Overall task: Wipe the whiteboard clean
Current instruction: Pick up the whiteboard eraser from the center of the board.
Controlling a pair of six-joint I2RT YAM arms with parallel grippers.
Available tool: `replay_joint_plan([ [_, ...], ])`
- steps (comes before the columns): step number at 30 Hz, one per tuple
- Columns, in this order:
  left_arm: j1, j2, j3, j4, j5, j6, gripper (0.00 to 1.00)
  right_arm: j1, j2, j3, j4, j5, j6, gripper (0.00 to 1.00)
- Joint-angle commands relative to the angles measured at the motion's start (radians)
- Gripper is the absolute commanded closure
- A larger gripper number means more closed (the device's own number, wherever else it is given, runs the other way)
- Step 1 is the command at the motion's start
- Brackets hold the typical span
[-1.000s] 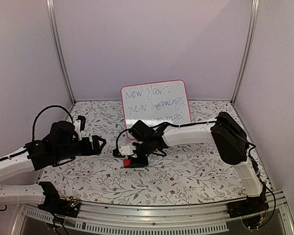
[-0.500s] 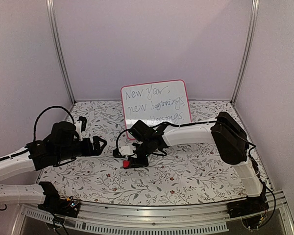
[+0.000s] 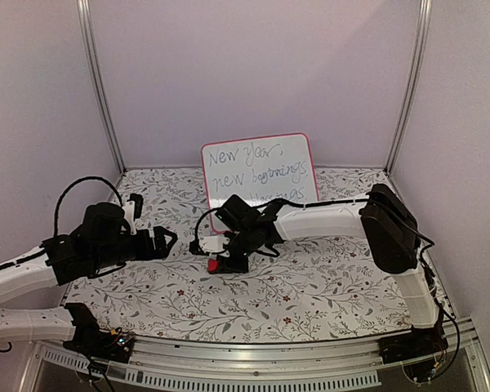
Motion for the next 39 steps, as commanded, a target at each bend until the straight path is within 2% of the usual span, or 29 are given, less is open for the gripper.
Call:
replay_joint_plan([
  [1, 0.015, -0.016, -0.007, 0.006, 0.01, 0.007, 0.0, -0.001, -0.117, -0.047, 0.048, 0.114, 0.063, 0.9],
  [4, 0.015, -0.016, -0.007, 0.012, 0.018, 0.009, 0.0, -0.001, -0.164, -0.091, 0.086, 0.138, 0.063, 0.83],
  [9, 0.015, -0.006, 0.001, 0.017, 0.021, 0.01, 0.0, -0.001, -0.211, -0.119, 0.105, 0.208, 0.074, 0.94],
  [20, 0.015, 0.105, 0.061, 0.081, 0.023, 0.027, 0.0, -0.008, -0.327, -0.183, 0.137, 0.394, 0.151, 0.98],
  [28, 0.012, 0.377, 0.207, 0.172, 0.047, 0.063, 0.0, -0.014, -0.457, -0.265, 0.149, 0.532, 0.2, 1.0],
  [32, 0.002, 0.539, 0.313, 0.203, 0.05, 0.055, 0.0, -0.029, -0.504, -0.286, 0.121, 0.642, 0.254, 0.9],
  [39, -0.085, 0.84, 0.544, 0.191, -0.026, 0.041, 0.0, -0.094, -0.65, -0.364, 0.104, 0.663, 0.375, 0.85],
])
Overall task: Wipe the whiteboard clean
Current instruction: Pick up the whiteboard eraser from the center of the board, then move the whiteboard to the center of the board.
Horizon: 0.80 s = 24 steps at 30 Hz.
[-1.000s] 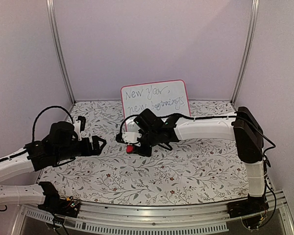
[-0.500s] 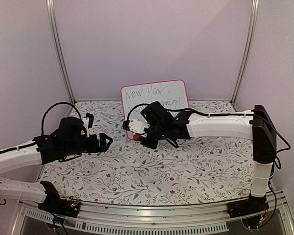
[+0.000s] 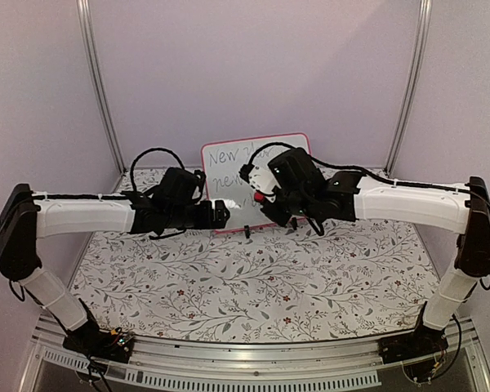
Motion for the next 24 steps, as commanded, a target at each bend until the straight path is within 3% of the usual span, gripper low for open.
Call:
replay_joint_plan([
  [1, -0.071, 0.162, 0.138, 0.016, -0.051, -0.007, 0.0, -0.043, -0.137, -0.063, -0.012, 0.039, 0.115, 0.85],
  [11, -0.13, 0.432, 0.368, -0.018, -0.075, -0.084, 0.01, -0.069, -0.358, -0.235, 0.042, -0.007, 0.221, 0.8],
  [24, -0.147, 0.553, 0.469, -0.056, -0.115, -0.167, 0.21, -0.071, -0.498, -0.293, 0.033, -0.016, 0.288, 0.86],
])
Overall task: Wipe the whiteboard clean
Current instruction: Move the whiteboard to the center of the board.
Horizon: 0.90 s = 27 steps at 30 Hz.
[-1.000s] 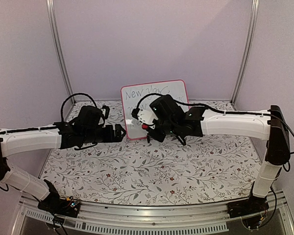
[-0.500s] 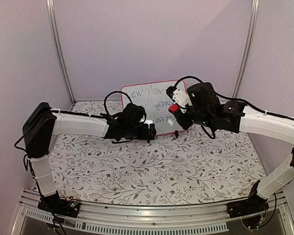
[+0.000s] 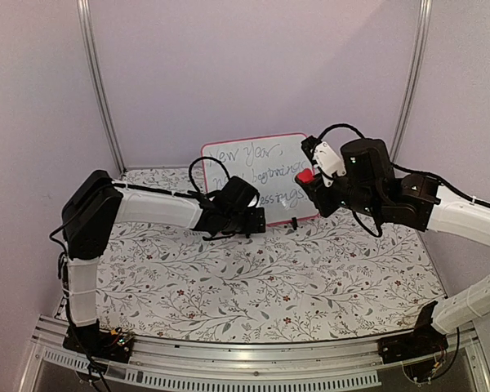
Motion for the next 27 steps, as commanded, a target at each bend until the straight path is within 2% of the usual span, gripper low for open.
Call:
replay_joint_plan([
  [1, -0.026, 0.036, 0.032, -0.033, -0.027, -0.05, 0.24, -0.003, -0.058, -0.021, 0.018, 0.007, 0.033, 0.86],
  [10, -0.05, 0.073, 0.054, -0.083, -0.072, -0.102, 0.29, -0.003, -0.092, -0.031, 0.025, 0.016, 0.029, 0.86],
  [21, -0.058, 0.132, 0.117, -0.171, -0.209, -0.164, 0.39, -0.003, -0.079, -0.034, 0.028, -0.016, 0.037, 0.86],
  [27, -0.06, 0.2, 0.18, -0.209, -0.232, -0.165, 0.45, -0.003, -0.085, -0.036, 0.027, -0.015, 0.031, 0.86],
])
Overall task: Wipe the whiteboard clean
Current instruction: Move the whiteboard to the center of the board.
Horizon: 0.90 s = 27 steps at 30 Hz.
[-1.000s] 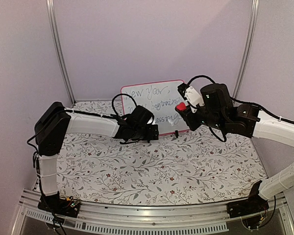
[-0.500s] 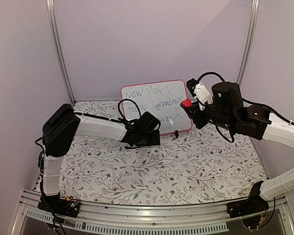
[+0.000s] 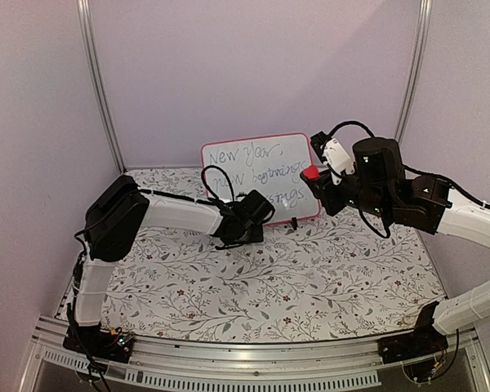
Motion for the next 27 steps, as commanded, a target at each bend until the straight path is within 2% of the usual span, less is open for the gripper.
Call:
replay_joint_plan([
  [1, -0.014, 0.059, 0.053, -0.057, -0.043, -0.014, 0.47, -0.003, -0.014, -0.009, 0.02, -0.013, 0.008, 0.86],
  [6, -0.014, 0.074, 0.068, -0.073, -0.061, -0.03, 0.49, -0.003, -0.021, -0.012, 0.019, -0.024, 0.013, 0.86],
  [9, -0.014, 0.078, 0.068, -0.084, -0.074, -0.046, 0.57, -0.003, -0.021, -0.013, 0.02, -0.032, 0.018, 0.86],
  [16, -0.014, 0.092, 0.069, -0.105, -0.107, -0.08, 0.66, -0.003, -0.02, -0.016, 0.021, -0.048, 0.02, 0.86],
  [21, -0.014, 0.105, 0.08, -0.114, -0.127, -0.087, 0.78, -0.003, -0.012, -0.018, 0.02, -0.066, 0.03, 0.86],
  [25, -0.014, 0.115, 0.094, -0.124, -0.126, -0.085, 1.0, -0.003, -0.011, -0.016, 0.022, -0.073, 0.032, 0.86],
  [27, -0.015, 0.113, 0.088, -0.125, -0.124, -0.089, 1.0, -0.003, -0.009, -0.015, 0.019, -0.079, 0.033, 0.86],
])
